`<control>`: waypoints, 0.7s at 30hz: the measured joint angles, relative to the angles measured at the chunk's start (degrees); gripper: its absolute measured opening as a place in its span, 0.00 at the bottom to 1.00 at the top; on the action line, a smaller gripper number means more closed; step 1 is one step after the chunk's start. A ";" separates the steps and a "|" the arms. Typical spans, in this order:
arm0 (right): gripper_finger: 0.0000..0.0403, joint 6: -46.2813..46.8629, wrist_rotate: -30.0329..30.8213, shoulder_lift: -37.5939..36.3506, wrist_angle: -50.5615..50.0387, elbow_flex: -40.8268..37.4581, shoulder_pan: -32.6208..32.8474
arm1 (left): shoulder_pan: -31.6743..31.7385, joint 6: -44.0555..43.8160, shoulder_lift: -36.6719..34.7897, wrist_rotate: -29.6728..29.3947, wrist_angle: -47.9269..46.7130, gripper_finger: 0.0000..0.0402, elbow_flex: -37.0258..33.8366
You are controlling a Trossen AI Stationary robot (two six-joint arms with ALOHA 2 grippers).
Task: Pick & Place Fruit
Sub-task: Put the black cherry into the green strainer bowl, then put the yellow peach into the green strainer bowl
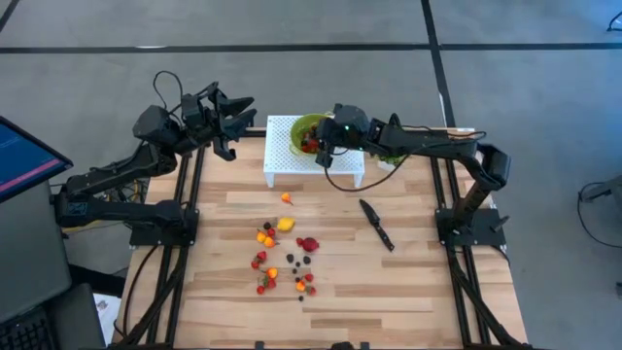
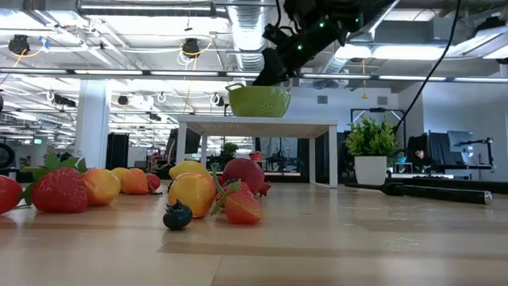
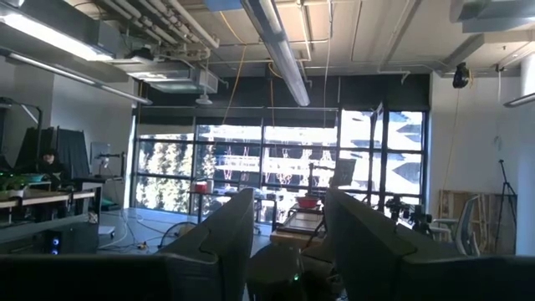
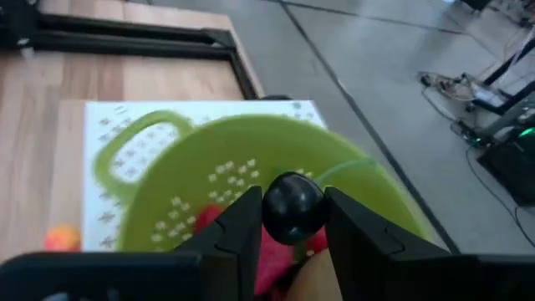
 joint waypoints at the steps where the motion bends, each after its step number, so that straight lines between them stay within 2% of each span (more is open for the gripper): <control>1: 0.27 0.01 0.01 0.34 0.35 0.11 -0.24 | 0.00 0.00 0.01 -0.02 0.01 0.35 0.00; 10: 0.31 1.50 0.12 0.70 -0.36 0.08 -1.55 | -0.01 0.00 -0.01 -0.01 -0.01 0.35 0.00; 21: 0.50 6.57 0.51 -0.27 -0.33 0.01 -2.44 | 0.00 0.00 0.01 0.00 -0.01 0.35 0.00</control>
